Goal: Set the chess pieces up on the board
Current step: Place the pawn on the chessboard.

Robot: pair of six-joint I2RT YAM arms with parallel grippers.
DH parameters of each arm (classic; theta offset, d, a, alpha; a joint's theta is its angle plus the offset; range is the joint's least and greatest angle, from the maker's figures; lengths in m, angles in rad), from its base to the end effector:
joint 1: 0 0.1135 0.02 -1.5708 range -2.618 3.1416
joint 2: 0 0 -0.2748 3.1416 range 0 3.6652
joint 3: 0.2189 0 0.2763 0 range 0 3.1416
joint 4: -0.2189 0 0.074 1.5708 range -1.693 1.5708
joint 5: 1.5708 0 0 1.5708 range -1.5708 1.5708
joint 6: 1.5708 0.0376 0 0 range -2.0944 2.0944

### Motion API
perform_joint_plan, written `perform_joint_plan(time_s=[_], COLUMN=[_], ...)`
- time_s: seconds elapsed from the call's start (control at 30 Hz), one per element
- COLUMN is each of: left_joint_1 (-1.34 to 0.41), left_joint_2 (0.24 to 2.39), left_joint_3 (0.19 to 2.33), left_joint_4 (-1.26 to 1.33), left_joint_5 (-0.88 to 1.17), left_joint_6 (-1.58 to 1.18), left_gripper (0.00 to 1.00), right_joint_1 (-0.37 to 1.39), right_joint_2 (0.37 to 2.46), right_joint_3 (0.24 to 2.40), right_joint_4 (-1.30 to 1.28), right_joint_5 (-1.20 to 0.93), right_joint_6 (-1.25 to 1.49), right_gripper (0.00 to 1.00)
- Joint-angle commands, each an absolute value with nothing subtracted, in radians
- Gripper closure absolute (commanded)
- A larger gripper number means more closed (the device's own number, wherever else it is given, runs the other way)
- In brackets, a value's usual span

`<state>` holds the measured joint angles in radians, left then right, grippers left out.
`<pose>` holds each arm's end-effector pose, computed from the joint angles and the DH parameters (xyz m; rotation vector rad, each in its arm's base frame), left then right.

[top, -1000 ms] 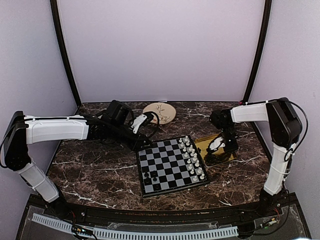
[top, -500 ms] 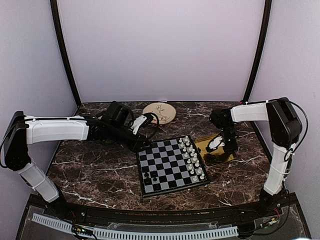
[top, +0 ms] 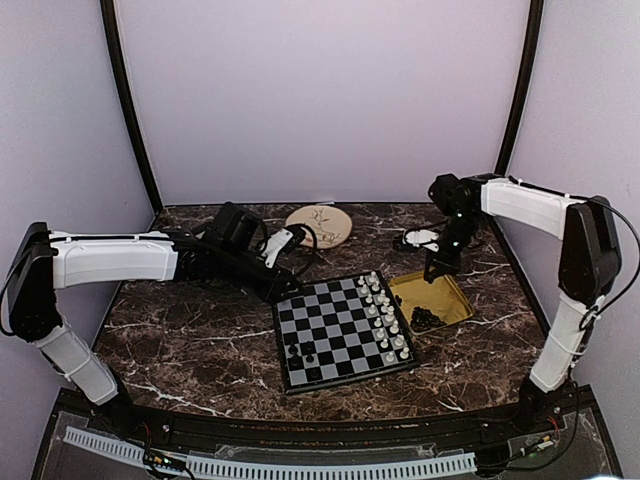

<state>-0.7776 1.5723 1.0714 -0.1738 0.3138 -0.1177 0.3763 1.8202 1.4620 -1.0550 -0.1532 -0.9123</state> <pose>0.2566 -0.2689 0.2428 0.9243 2.1509 -0.8186 0.3503 0.1446 0.2317 -1.7833 2.3441 0.1564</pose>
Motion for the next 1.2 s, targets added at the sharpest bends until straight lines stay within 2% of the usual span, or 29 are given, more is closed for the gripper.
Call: perform_joint_plan(time_s=[0.0,0.23,0.67,0.97,1.17], left_joint_1=[-0.778,-0.778,-0.778,-0.778,-0.778], left_joint_2=[1.552,1.52,1.475,1.477,1.479], left_joint_3=[1.074,1.081,1.092,1.087,1.076], left_joint_4=[-0.157,-0.163,-0.181,-0.177,-0.167], left_joint_5=[0.261,0.186,0.108,0.101,0.097], left_joint_6=[-0.127,-0.146,-0.189,-0.192,-0.19], left_gripper=[0.73,0.73,0.73,0.73,0.73], right_joint_1=[0.453,0.576,0.753,0.813,0.819], right_joint_2=[1.746,1.727,1.768,1.855,1.881], right_joint_3=[1.465,1.347,1.038,0.954,0.932], right_joint_4=[-0.967,-0.611,0.02,0.26,0.299], right_joint_5=[-0.511,-0.696,-0.599,-0.539,-0.509], right_joint_6=[-0.761,-0.547,-0.34,-0.227,-0.211], right_gripper=[0.97,0.97,0.97,0.97,0.93])
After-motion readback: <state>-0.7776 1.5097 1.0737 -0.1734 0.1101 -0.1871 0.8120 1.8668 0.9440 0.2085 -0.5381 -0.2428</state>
